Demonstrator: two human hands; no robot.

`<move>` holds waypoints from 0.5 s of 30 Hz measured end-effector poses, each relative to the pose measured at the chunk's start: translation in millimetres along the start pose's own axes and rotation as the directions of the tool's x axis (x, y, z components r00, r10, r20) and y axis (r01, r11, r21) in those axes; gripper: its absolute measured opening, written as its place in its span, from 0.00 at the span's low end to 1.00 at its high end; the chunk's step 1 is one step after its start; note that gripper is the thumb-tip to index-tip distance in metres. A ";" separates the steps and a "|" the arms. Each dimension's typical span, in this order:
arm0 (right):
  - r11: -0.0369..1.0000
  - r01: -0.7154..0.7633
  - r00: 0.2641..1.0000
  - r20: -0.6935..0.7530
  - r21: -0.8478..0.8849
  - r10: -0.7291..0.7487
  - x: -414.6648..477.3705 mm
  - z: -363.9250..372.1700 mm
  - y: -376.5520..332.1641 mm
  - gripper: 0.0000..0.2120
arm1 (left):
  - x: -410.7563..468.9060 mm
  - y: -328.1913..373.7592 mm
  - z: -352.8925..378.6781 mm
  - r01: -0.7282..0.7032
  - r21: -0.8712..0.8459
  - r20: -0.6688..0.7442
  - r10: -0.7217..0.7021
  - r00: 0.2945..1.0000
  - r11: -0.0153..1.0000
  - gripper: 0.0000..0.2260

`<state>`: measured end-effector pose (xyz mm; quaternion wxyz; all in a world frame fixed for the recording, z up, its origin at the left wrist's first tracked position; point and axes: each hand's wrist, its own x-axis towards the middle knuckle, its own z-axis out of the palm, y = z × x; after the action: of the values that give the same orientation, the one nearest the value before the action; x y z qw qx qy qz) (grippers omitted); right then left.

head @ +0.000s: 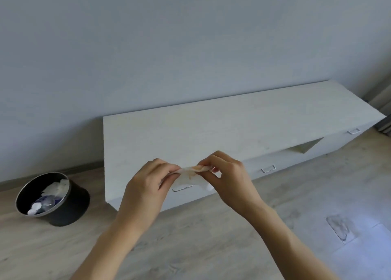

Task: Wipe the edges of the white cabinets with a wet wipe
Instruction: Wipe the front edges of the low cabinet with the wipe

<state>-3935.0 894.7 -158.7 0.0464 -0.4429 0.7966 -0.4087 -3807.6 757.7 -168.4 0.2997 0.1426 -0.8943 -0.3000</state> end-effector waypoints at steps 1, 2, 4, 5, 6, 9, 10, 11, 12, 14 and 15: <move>1.000 0.016 1.000 0.011 0.017 -0.016 4.5 4.4 14.1 0.02 | -0.3 -6.7 12.3 0.013 0.010 -0.016 -0.013 1.000 1.000 0.05; 0.999 0.034 0.999 0.021 0.031 -0.035 8.2 10.1 28.6 0.02 | -1.0 -14.3 25.2 0.019 0.027 -0.035 -0.018 0.999 0.999 0.05; 0.997 0.070 0.996 0.045 0.042 -0.072 12.6 22.0 57.8 0.02 | -4.0 -29.6 52.5 0.030 0.048 -0.071 -0.027 0.997 0.998 0.05; 0.995 0.083 0.995 0.054 0.047 -0.085 12.2 28.3 71.5 0.02 | -7.5 -36.8 65.4 0.037 0.050 -0.083 -0.033 0.996 0.998 0.04; 0.994 0.097 0.993 0.059 0.051 -0.100 11.4 35.0 84.8 0.02 | -11.5 -43.9 77.7 0.041 0.049 -0.094 -0.037 0.995 0.998 0.04; 0.992 0.117 0.990 0.069 0.055 -0.120 6.4 57.8 126.0 0.02 | -25.9 -66.6 114.0 0.055 0.040 -0.100 -0.050 0.994 0.998 0.01; 0.991 0.117 0.990 0.072 0.058 -0.121 4.2 66.6 139.5 0.02 | -31.7 -74.9 126.3 0.062 0.039 -0.099 -0.058 0.993 0.997 0.01; 0.991 0.123 0.989 0.076 0.055 -0.127 1.6 76.4 153.0 0.02 | -38.3 -83.5 138.4 0.072 0.040 -0.101 -0.068 0.993 0.997 0.02; 0.990 0.132 0.988 0.076 0.048 -0.136 -1.6 87.1 166.0 0.02 | -45.0 -93.2 149.9 0.081 0.038 -0.105 -0.076 0.992 0.996 0.02; 0.988 0.151 0.986 0.068 0.035 -0.153 -9.8 110.0 191.7 0.02 | -58.7 -115.0 172.3 0.095 0.023 -0.115 -0.092 0.989 0.995 0.03; 0.987 0.158 0.985 0.061 0.037 -0.160 -15.3 122.8 204.7 0.02 | -66.7 -126.7 183.2 0.096 0.019 -0.122 -0.093 0.988 0.995 0.03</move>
<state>-4008.9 887.1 -386.0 0.0461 -0.5169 0.7503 -0.4096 -3860.0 770.6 -394.6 0.3369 0.2064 -0.8704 -0.2937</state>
